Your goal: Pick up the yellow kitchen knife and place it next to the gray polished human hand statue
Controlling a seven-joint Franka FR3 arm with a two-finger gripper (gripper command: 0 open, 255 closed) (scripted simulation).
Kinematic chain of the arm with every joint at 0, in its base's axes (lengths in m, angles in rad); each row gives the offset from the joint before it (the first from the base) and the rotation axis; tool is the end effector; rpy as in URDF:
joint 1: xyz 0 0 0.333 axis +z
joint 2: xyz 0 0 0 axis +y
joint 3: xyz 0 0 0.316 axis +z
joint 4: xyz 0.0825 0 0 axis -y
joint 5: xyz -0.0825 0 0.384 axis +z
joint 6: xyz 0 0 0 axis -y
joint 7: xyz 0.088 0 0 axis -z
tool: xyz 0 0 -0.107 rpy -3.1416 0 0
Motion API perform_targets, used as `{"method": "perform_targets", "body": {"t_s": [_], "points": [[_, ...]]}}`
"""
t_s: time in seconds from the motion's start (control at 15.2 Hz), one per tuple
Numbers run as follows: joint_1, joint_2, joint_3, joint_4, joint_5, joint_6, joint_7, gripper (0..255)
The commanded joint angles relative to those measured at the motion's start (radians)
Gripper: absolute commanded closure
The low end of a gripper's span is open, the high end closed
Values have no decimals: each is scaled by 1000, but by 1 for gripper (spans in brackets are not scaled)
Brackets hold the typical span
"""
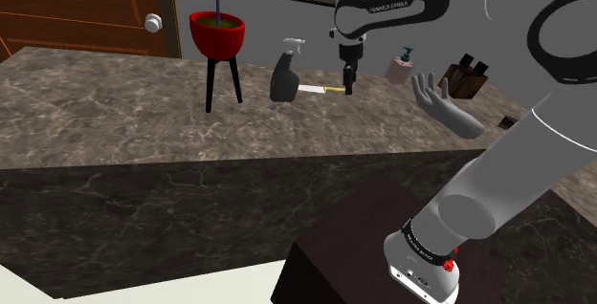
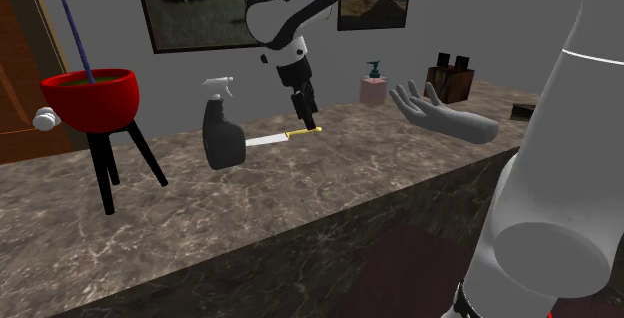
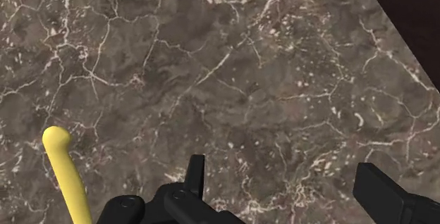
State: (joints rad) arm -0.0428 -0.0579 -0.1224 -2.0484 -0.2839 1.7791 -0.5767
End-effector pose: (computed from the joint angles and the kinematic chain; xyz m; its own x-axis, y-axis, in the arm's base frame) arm 0.5023 -0.1091 0.4518 0.8385 0.4425 -0.3180 0.4914 -0.8663 0.0902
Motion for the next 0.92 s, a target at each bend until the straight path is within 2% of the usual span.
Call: {"method": "perform_targets", "body": {"t_s": [0.0, 0.46, 0.86], "points": [[0, 79, -2, 60, -27, 20, -46, 0], [-9, 337, -4, 279, -116, 76, -195, 0], [-11, 568, 0, 512, -187, 98, -317, 0]]}}
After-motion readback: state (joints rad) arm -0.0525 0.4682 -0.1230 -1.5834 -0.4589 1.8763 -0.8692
